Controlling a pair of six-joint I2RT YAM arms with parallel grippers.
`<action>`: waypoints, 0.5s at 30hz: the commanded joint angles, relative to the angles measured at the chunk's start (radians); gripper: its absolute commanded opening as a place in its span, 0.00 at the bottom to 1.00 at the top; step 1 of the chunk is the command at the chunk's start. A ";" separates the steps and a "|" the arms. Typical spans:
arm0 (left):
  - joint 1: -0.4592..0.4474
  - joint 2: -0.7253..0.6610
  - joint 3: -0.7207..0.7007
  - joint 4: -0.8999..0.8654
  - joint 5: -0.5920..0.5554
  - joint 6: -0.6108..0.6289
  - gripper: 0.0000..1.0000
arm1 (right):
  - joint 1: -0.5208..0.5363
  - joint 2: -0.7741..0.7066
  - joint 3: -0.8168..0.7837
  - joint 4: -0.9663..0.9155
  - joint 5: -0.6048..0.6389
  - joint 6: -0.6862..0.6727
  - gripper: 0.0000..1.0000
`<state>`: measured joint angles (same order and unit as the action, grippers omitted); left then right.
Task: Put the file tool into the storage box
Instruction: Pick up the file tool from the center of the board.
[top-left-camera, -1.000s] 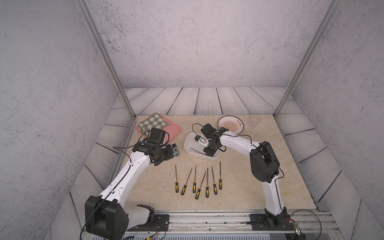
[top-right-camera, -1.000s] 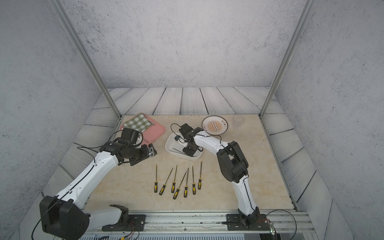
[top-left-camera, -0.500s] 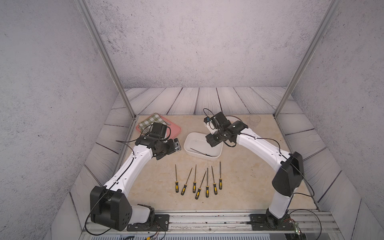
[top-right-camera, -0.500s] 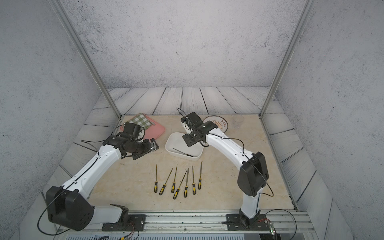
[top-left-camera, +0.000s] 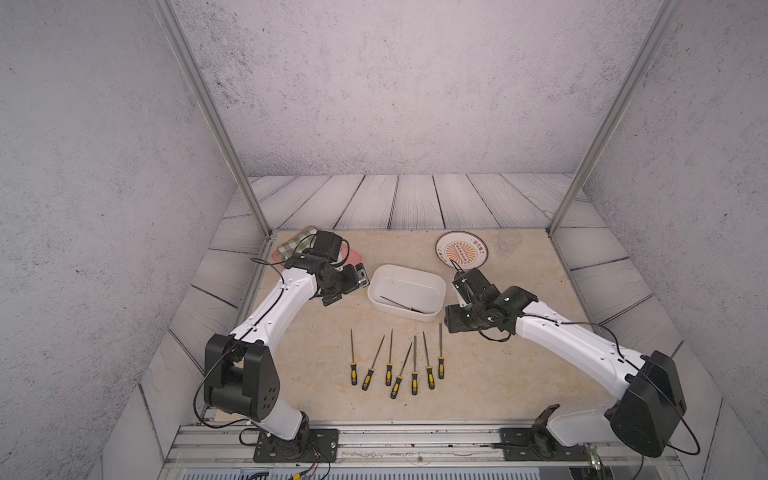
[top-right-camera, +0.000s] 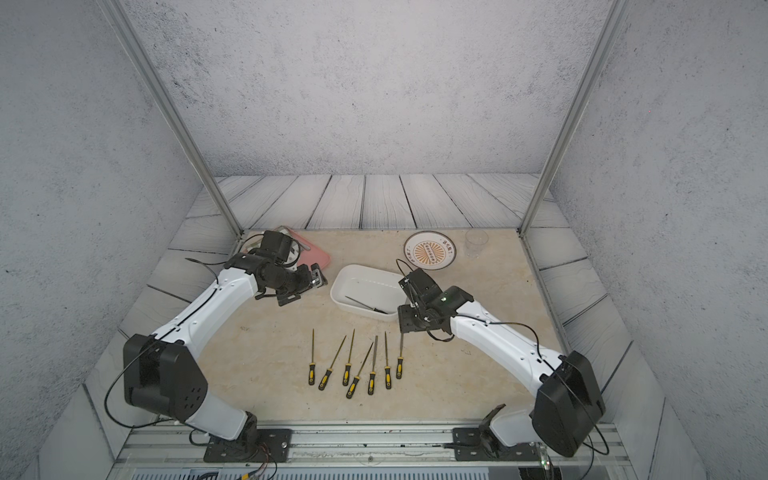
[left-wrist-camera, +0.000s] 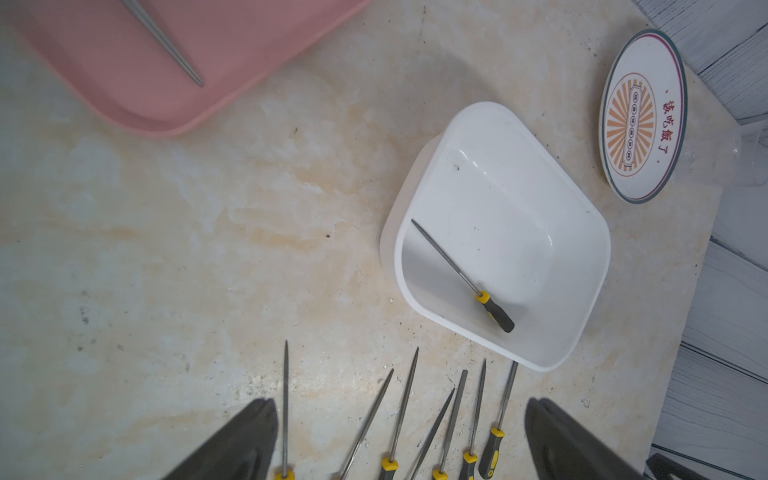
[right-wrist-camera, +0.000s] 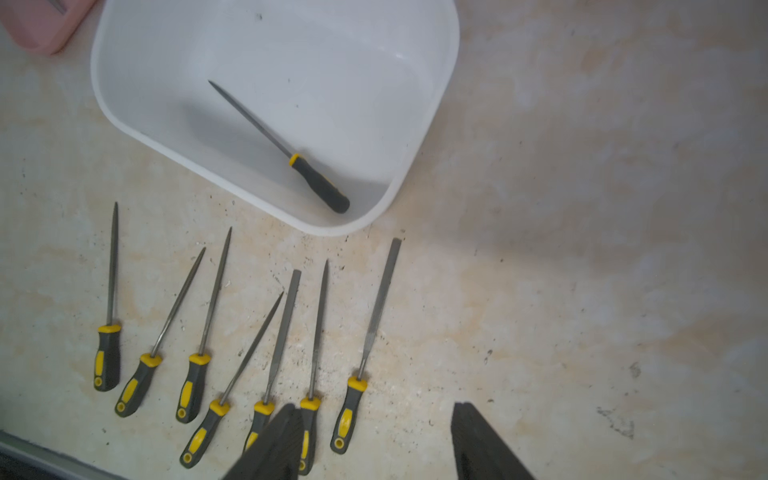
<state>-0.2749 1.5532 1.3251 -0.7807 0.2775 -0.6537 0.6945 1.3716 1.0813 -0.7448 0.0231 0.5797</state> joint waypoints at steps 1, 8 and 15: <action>0.008 -0.020 -0.025 -0.067 0.001 -0.034 0.98 | -0.001 -0.019 -0.092 -0.015 -0.118 0.095 0.62; 0.008 0.000 -0.029 -0.093 0.048 0.024 0.98 | -0.002 0.069 -0.124 -0.059 -0.161 0.121 0.60; 0.009 0.021 -0.039 -0.053 0.060 0.103 0.98 | -0.002 0.097 -0.202 0.053 -0.199 0.217 0.60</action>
<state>-0.2749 1.5604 1.2942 -0.8268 0.3309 -0.5991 0.6945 1.4551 0.8967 -0.7296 -0.1390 0.7361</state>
